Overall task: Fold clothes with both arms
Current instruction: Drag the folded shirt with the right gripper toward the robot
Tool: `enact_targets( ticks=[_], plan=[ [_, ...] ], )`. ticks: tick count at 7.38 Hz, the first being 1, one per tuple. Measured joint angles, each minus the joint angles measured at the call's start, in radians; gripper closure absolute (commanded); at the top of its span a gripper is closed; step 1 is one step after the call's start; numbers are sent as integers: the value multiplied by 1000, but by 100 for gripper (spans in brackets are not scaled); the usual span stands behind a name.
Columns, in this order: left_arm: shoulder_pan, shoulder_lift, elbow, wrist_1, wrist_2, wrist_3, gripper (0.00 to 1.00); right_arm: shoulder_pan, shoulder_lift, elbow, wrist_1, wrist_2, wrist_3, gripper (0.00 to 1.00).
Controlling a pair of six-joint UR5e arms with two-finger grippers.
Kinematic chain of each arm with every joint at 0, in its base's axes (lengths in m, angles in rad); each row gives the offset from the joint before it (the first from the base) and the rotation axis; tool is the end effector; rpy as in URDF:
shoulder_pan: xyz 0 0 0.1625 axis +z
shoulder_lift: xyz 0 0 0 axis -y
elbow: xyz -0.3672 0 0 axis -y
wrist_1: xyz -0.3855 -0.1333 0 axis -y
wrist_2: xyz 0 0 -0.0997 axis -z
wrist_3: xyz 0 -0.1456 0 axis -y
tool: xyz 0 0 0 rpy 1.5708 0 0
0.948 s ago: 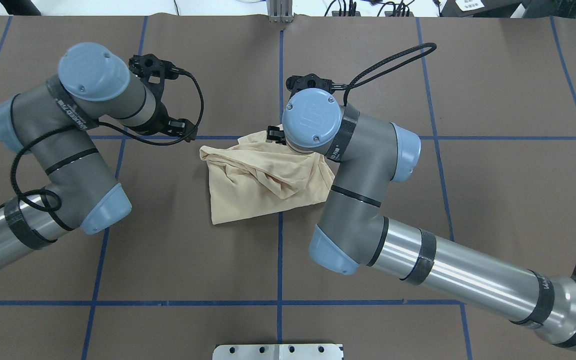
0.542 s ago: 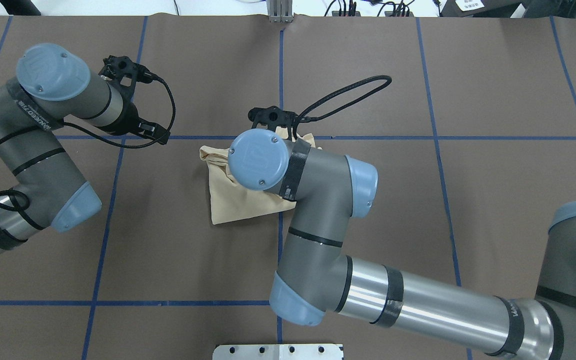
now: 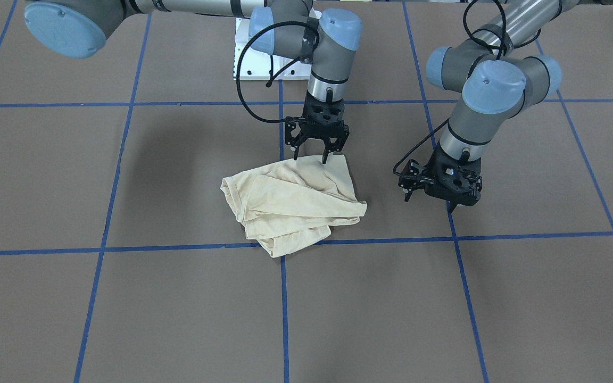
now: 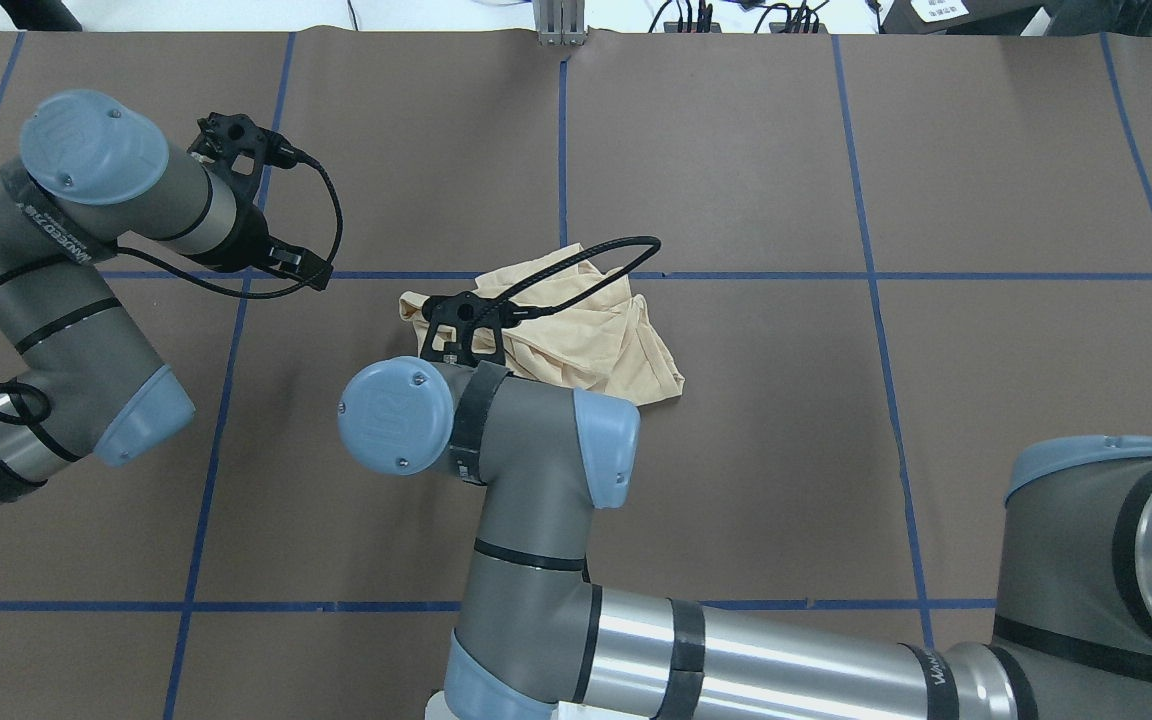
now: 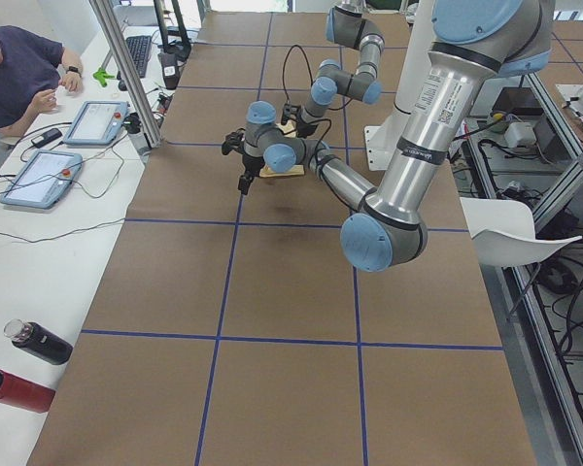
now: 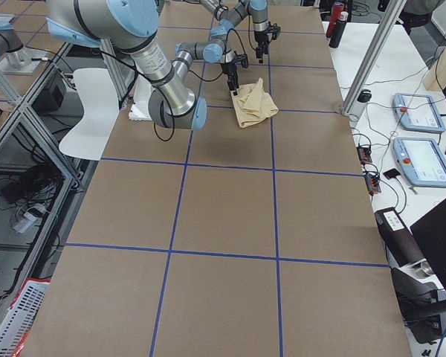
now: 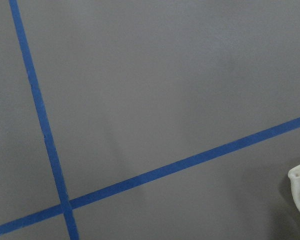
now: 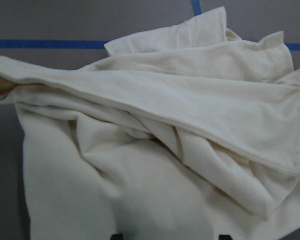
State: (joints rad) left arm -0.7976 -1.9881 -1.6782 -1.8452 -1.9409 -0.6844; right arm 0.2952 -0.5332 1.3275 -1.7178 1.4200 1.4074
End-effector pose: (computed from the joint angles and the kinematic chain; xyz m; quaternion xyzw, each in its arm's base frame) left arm 0.3958 -0.5210 0.3283 0.1724 0.3811 0.1117 0.9014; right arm -0.6750 -0.3674 0.1288 0.1416 -0.2926 0.0862 0.9418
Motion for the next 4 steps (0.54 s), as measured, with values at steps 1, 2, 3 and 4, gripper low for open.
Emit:
enact_targets(
  ticks=[1,2,3,4],
  plan=[
    [0,0,0,0,-4,-2,0,-1,11,-21,-2,-5,-41,77],
    [0,0,-1,0,-11,-3,0,-1,15,-30,-3,-16,-80,100],
    [0,0,-1,0,-16,-4,0,-1,14,-34,-3,-33,-109,100],
    [0,0,-1,0,-18,-6,0,1,11,-36,-3,-54,-137,100]
  ],
)
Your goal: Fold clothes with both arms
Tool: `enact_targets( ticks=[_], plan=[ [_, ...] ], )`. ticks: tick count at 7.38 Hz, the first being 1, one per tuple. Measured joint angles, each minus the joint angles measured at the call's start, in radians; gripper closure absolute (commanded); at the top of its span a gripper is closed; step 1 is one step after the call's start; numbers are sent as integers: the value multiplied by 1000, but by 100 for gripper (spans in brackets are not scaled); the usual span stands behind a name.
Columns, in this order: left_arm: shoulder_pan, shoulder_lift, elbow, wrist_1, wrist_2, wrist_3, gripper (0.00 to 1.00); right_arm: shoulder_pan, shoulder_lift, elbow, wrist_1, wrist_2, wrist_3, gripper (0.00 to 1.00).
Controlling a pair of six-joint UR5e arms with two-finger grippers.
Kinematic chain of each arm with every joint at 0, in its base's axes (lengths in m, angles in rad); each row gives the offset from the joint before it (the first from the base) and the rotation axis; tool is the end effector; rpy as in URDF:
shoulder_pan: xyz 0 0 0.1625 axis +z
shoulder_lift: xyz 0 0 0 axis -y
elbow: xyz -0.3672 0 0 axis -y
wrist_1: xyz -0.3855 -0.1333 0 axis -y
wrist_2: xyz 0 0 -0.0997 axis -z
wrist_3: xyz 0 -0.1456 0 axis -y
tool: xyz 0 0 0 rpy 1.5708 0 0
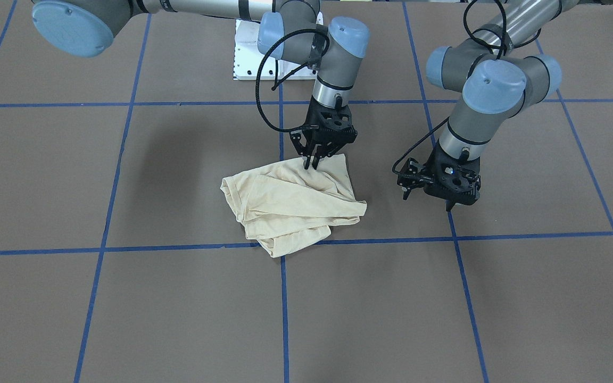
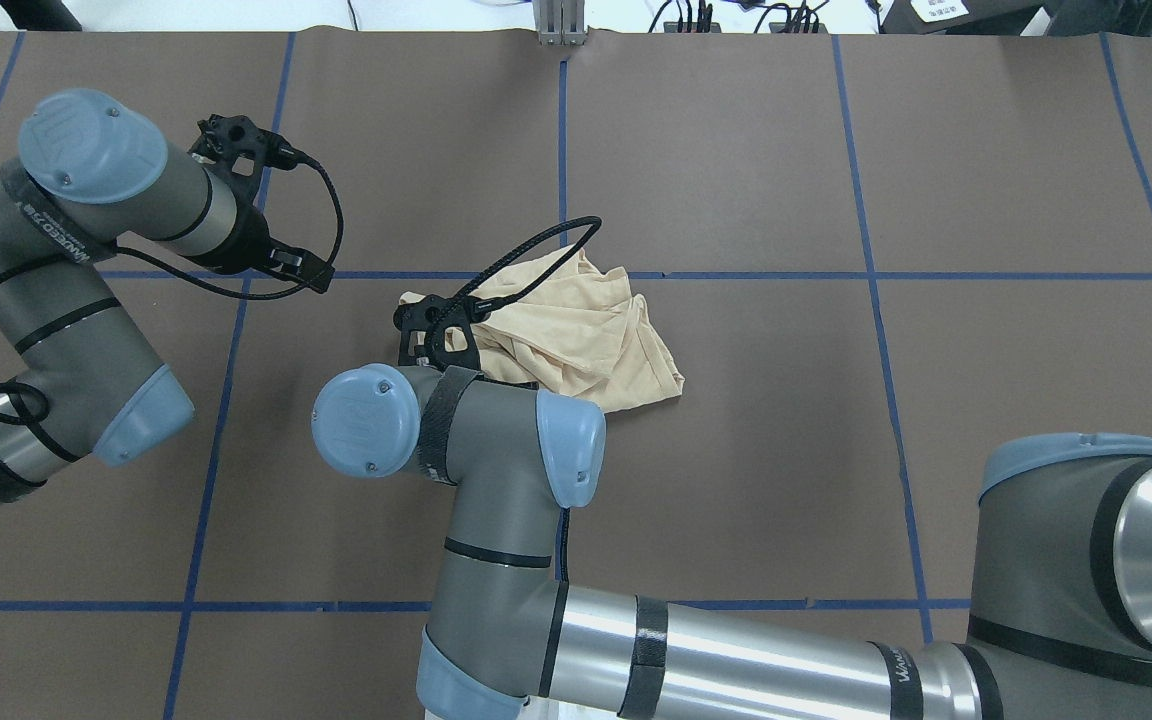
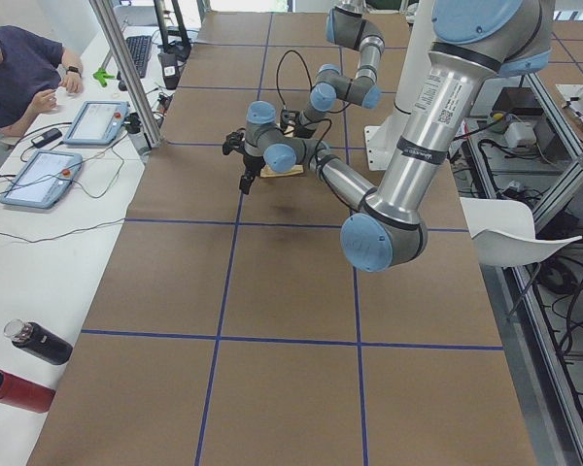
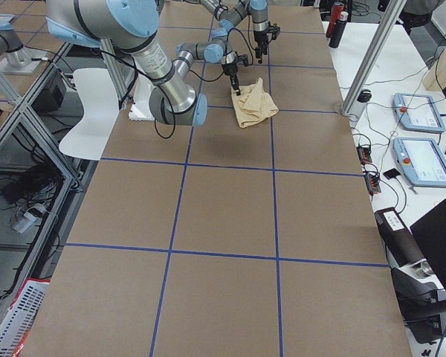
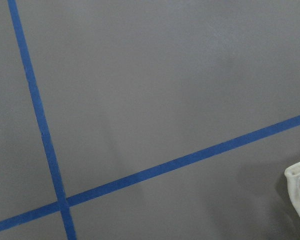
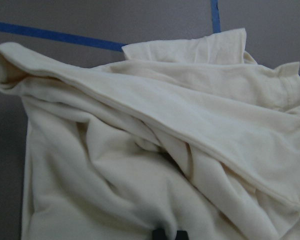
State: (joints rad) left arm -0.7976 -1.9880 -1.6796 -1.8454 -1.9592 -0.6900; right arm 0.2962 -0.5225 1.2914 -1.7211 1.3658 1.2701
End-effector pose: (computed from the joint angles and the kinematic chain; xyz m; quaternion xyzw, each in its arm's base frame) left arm 0.3969 -0.5186 0.3269 0.1658 0.3877 0.1127 0.8997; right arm -0.6785 -0.3774 0.1360 0.1822 -0.2607 0.0290 0.9476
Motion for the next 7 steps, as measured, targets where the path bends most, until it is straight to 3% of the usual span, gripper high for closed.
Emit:
enact_targets(
  ticks=[4,5,6,7],
  plan=[
    [0,0,0,0,-1,-5,0,89,0,0,1,-36,-234,100],
    [0,-1,0,0,-1,-12,0,109,1,0,3,-36,-268,86],
    [1,-2,-1,0,-1,-23,0,118,3,0,4,-36,-279,36],
    [1,-3,-1,0,-1,-29,0,120,4,0,4,-36,-280,19]
  ],
)
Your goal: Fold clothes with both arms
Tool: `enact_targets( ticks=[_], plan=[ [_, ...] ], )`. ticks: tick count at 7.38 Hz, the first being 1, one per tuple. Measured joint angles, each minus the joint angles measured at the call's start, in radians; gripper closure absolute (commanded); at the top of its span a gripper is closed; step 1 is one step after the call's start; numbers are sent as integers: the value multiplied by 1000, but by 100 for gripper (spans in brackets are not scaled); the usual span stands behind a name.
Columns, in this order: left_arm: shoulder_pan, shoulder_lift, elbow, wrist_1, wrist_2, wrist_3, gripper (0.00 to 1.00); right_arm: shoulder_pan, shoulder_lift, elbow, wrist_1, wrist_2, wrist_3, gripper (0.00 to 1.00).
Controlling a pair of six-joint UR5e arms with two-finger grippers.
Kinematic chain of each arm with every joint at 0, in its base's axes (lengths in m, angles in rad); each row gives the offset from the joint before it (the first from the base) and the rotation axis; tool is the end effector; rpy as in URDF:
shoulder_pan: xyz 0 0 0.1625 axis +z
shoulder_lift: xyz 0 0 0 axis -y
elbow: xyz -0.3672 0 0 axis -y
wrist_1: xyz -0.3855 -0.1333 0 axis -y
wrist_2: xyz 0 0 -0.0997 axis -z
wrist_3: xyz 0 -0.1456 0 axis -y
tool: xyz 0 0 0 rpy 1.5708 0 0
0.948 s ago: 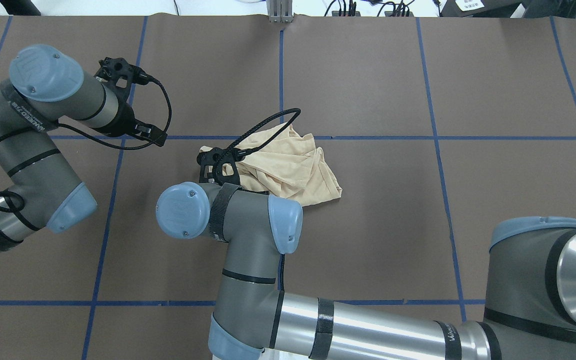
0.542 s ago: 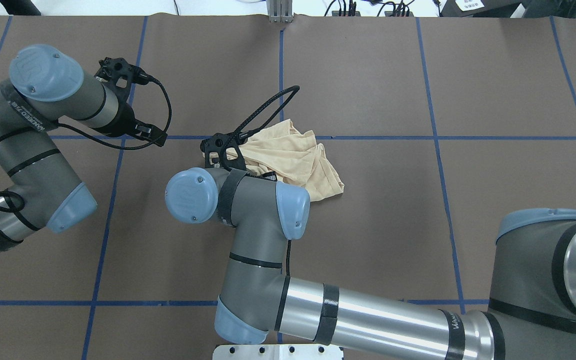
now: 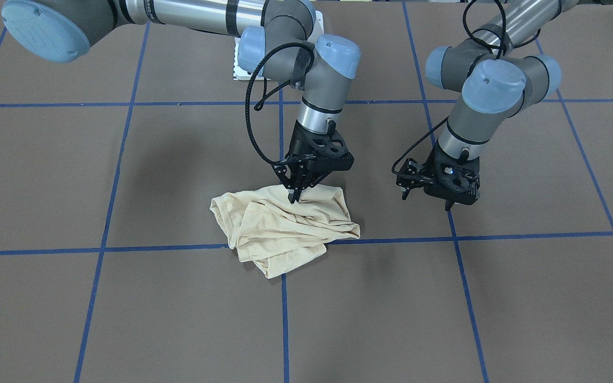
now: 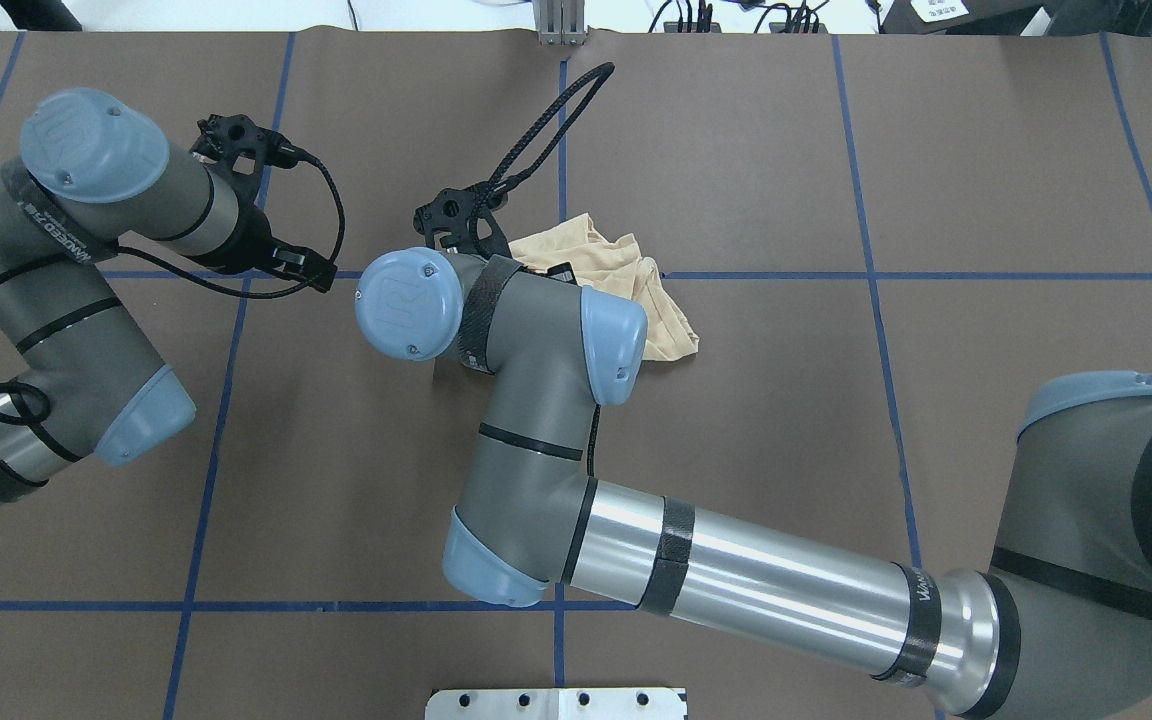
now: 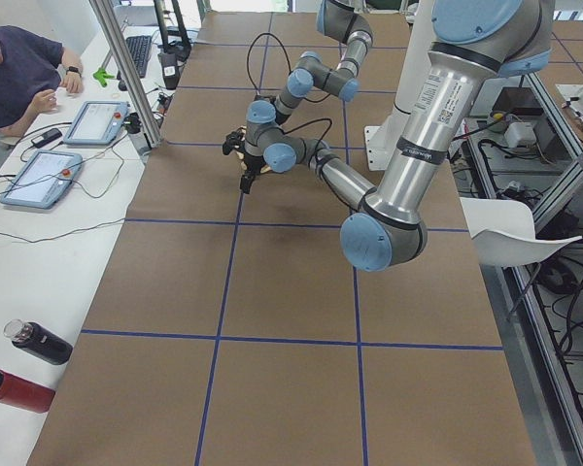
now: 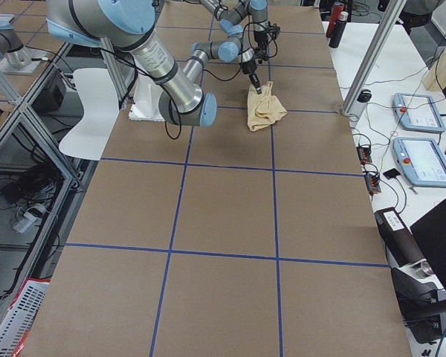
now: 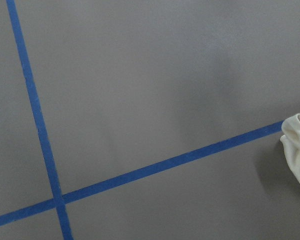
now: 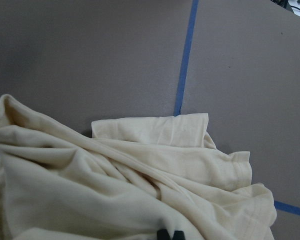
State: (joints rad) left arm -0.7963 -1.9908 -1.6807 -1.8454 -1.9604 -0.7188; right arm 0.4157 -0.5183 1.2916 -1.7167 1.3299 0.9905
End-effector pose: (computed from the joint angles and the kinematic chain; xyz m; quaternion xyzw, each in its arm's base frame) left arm 0.3978 -0.5181 0.3245 0.1609 0.3916 0.1009 0.9003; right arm -0.6261 -0.4601 0.1311 0.2467 -0.2145 -0.0407 0.9442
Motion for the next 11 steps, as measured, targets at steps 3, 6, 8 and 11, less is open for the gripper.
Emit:
enact_targets(
  ticks=[3,6,8,11],
  plan=[
    [0,0,-1,0,0,-4,0,-8,0,1,0,0,4,23],
    [0,1,-1,0,0,-5,0,-53,-4,-1,-1,0,32,54],
    [0,1,-1,0,0,-5,0,-69,-9,-10,-2,-1,38,100],
    [0,2,-6,0,0,-5,0,-69,-9,-18,-3,-30,28,100]
  ],
)
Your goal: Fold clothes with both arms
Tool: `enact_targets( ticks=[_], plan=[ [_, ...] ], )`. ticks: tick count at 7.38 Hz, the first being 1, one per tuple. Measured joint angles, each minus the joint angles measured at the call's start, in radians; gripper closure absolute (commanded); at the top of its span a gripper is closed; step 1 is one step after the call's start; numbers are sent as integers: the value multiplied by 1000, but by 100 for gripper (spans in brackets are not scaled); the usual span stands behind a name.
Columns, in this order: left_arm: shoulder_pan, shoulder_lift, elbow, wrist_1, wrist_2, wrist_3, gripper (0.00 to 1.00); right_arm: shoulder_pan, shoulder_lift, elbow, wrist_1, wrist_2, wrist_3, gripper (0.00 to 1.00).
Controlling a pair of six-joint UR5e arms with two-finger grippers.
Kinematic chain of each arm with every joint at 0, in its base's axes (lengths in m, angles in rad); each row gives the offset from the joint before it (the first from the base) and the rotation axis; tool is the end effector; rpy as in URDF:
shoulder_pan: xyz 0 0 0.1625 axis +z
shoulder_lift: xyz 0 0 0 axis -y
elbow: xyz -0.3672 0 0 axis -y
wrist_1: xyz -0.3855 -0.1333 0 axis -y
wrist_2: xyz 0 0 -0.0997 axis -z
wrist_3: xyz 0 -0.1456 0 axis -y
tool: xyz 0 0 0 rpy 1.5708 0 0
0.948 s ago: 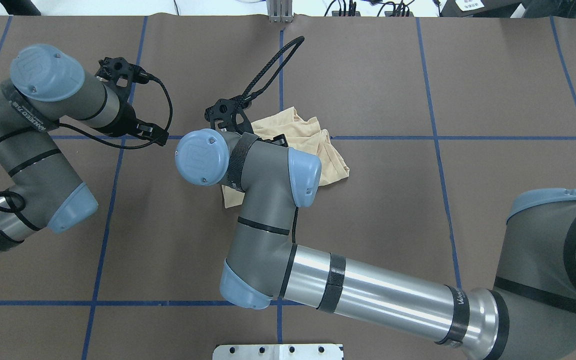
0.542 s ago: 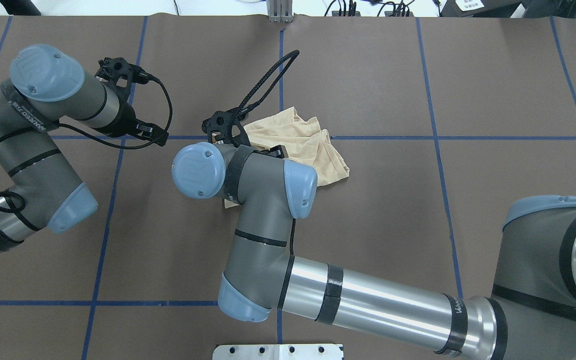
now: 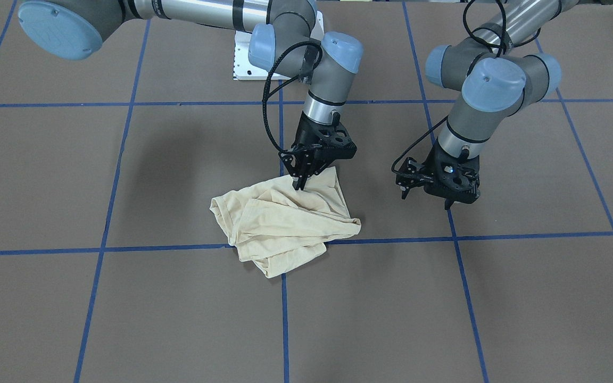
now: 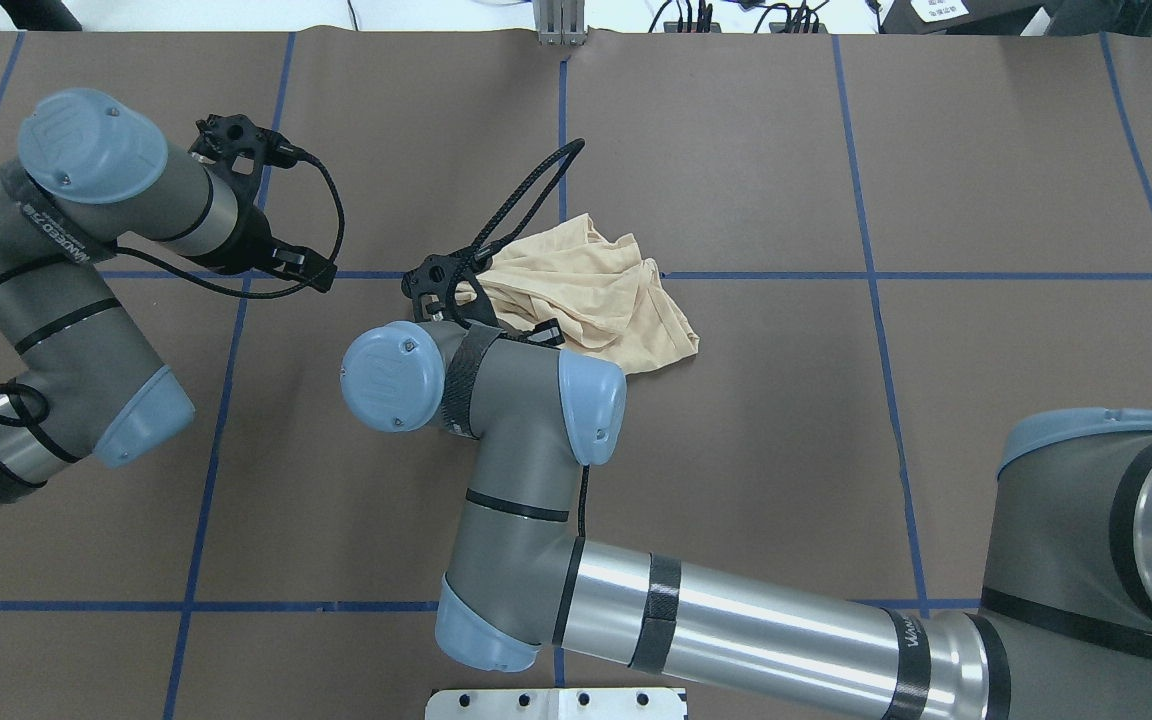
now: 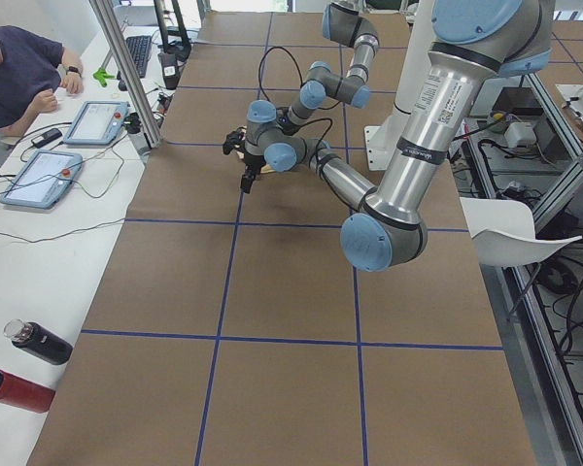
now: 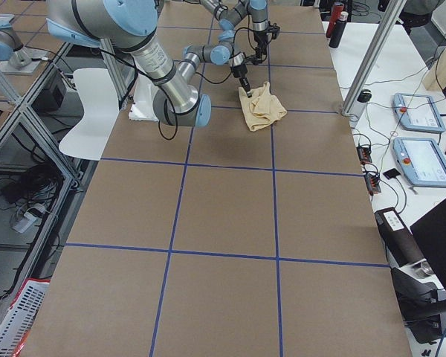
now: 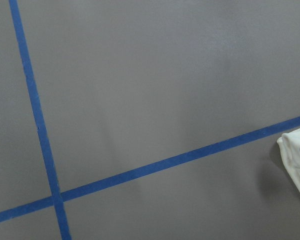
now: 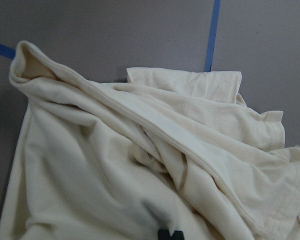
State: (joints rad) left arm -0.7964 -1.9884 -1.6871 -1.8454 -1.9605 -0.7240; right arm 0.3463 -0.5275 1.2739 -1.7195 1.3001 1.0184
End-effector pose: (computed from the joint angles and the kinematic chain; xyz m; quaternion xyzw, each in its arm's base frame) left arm 0.3967 -0.5171 0.3229 0.1613 0.3932 0.0989 0.8998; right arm -0.6580 -0.4205 0.1455 0.2429 -0.2068 -0.0579 0.9460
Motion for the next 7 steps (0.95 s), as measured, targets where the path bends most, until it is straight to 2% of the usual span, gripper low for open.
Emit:
enact_targets(
  ticks=[4,5,6,7],
  plan=[
    [0,0,-3,0,0,-13,0,24,12,-1,2,-12,-1,100],
    [0,0,-3,0,0,-15,0,32,16,-1,6,-10,-1,37],
    [0,0,-3,0,0,-16,0,39,16,-1,15,-9,-2,30],
    [0,0,-3,0,0,-17,0,42,14,-1,21,-7,-5,29]
  ],
)
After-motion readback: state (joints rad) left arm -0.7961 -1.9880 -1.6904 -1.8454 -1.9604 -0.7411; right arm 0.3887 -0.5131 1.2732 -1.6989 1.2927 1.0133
